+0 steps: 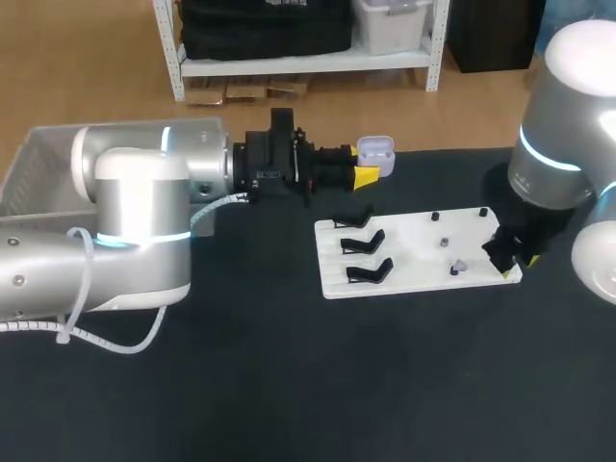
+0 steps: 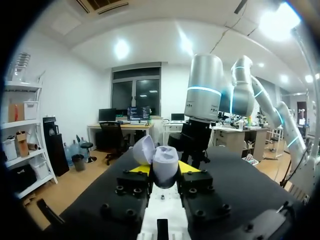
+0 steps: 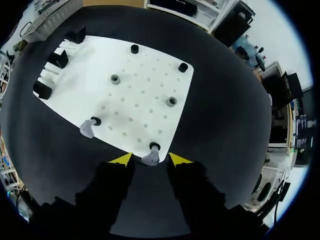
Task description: Pick up each earbud case from the left stands, insert the matching earbuds, close the lid, and place the case in the box.
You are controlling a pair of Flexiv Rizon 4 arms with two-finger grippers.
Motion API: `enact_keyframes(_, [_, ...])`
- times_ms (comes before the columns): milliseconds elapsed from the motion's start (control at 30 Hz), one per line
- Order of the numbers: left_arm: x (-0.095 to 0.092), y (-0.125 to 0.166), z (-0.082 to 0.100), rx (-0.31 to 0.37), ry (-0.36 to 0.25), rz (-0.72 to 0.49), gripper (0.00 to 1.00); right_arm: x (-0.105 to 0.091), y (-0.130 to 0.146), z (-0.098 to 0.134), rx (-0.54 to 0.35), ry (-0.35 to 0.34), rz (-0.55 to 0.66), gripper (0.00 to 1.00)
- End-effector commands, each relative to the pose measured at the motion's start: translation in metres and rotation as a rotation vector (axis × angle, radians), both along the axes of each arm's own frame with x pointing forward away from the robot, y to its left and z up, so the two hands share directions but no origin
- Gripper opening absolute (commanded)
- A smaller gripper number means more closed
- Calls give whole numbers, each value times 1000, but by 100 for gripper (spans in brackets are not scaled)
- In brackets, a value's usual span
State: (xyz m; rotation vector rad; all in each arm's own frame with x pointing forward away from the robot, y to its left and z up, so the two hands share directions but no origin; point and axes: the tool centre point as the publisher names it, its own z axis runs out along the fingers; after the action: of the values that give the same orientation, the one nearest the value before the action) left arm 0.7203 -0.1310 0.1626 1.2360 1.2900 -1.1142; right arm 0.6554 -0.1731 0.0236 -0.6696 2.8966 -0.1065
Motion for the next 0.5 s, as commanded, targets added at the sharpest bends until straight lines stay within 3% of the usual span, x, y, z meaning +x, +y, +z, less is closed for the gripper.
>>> enact_keyframes(33, [1, 0, -1, -3, -2, 0, 0, 1, 1, -1, -5, -3, -7, 36])
enact_keyframes(133, [1, 0, -1, -3, -2, 0, 0, 3, 1, 0, -3, -6, -11, 33])
enact_keyframes(200, [1, 0, -1, -3, -2, 0, 0, 4, 1, -1, -7, -7, -16, 5])
enact_keyframes(233, [1, 0, -1, -3, -2, 0, 0, 4, 1, -1, -7, -7, -18, 0])
enact_keyframes(500, [1, 0, -1, -3, -2, 0, 0, 2, 3, 8, -18, -3, -35, 0])
